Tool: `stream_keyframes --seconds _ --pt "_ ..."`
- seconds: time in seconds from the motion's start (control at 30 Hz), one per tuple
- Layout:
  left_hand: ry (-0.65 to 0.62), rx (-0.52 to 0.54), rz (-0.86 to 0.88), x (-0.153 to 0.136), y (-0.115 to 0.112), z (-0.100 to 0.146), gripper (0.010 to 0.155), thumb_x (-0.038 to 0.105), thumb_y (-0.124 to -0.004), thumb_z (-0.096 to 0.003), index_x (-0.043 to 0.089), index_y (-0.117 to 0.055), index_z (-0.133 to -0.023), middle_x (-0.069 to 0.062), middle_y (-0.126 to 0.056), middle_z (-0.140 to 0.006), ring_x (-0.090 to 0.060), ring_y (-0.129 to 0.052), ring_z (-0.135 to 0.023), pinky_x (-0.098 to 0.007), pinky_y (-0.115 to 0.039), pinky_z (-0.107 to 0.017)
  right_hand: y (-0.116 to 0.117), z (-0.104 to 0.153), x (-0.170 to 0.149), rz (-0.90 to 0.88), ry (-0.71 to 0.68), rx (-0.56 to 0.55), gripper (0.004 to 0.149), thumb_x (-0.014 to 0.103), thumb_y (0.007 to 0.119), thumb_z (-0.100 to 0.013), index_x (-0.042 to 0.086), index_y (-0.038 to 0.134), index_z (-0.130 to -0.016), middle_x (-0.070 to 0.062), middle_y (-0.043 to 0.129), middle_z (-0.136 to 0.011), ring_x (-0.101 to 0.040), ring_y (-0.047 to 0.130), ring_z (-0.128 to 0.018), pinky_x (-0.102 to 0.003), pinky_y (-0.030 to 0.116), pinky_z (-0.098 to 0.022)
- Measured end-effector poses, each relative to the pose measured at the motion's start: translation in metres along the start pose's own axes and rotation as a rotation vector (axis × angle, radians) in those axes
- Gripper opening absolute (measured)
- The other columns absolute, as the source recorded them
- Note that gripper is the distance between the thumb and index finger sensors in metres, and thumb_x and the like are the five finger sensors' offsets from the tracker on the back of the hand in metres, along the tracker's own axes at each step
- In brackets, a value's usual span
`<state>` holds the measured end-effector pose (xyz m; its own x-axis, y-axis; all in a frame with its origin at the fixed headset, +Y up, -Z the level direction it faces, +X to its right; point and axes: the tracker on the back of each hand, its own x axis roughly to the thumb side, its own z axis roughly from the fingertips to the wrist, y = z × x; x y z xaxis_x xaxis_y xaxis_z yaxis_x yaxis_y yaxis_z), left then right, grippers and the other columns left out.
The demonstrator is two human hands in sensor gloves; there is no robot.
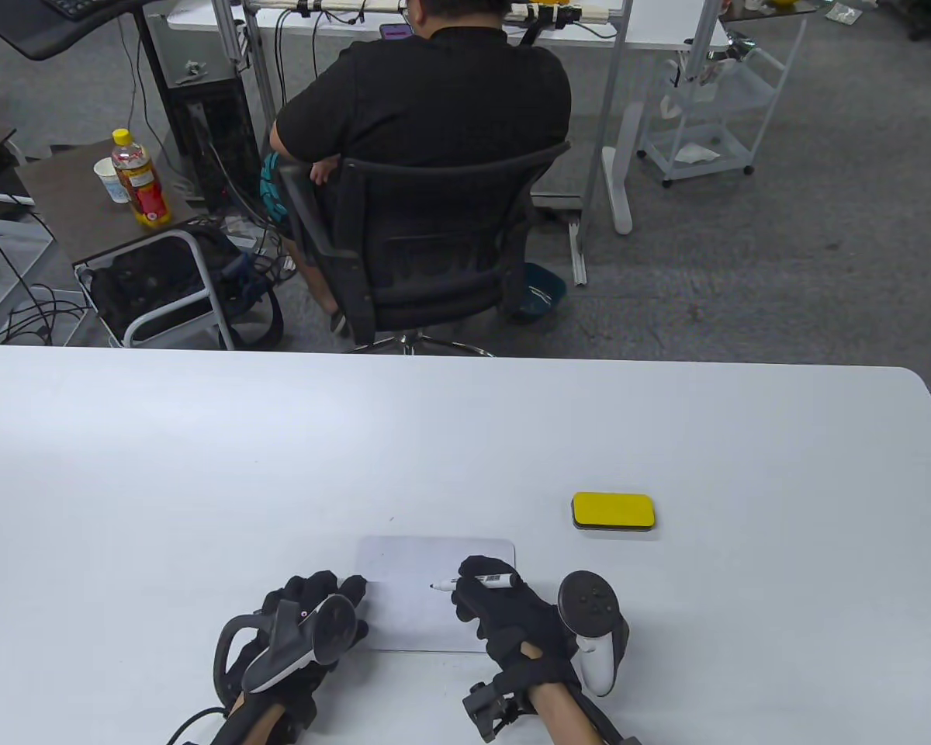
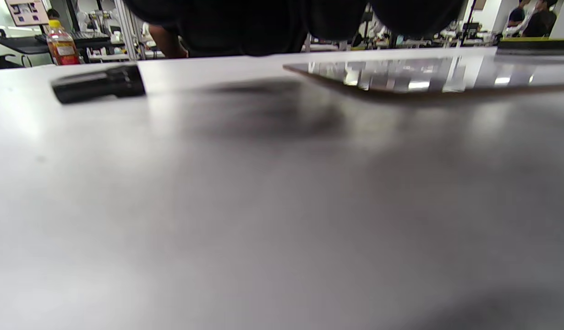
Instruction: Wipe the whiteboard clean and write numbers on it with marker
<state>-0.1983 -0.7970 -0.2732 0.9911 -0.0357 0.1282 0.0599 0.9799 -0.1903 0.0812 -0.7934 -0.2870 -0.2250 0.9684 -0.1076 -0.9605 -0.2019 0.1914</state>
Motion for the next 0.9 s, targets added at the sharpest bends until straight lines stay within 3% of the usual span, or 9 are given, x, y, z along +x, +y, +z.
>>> stream_keyframes --seconds 0.17,0.5,0.9 --pt "0.009 -0.088 -0.001 0.002 -0.007 -0.007 0.062 0.066 -0.059 -0.0577 0.048 -0.051 -0.116 -0.003 -0.050 -0.125 -0.035 -0.051 -0.112 -0.059 -0.046 -0.084 0.017 -0.010 0.000 0.087 0.030 0.047 0.045 0.038 0.080 -0.060 0.020 0.069 -0.099 -0.017 0.091 -0.086 -0.035 0.092 -0.072 -0.051 0.076 -0.050" --pt "0.013 -0.103 0.024 0.000 -0.007 -0.009 0.062 0.066 -0.063 -0.0574 0.049 -0.051 -0.116 0.001 -0.048 -0.125 -0.034 -0.052 -0.112 -0.058 -0.049 -0.083 0.052 -0.043 0.000 0.173 0.089 0.057 0.046 0.037 0.078 -0.060 0.018 0.067 -0.100 -0.019 0.089 -0.087 -0.037 0.090 -0.074 -0.052 0.074 -0.053" --pt "0.015 -0.102 0.016 0.000 -0.007 -0.009 0.062 0.066 -0.063 -0.0574 0.049 -0.051 -0.116 -0.002 -0.049 -0.125 -0.029 -0.054 -0.112 -0.055 -0.050 -0.084 0.064 -0.049 0.002 0.312 0.088 0.018 0.046 0.035 0.080 -0.059 0.016 0.068 -0.099 -0.022 0.091 -0.083 -0.036 0.091 -0.066 -0.047 0.076 -0.049"
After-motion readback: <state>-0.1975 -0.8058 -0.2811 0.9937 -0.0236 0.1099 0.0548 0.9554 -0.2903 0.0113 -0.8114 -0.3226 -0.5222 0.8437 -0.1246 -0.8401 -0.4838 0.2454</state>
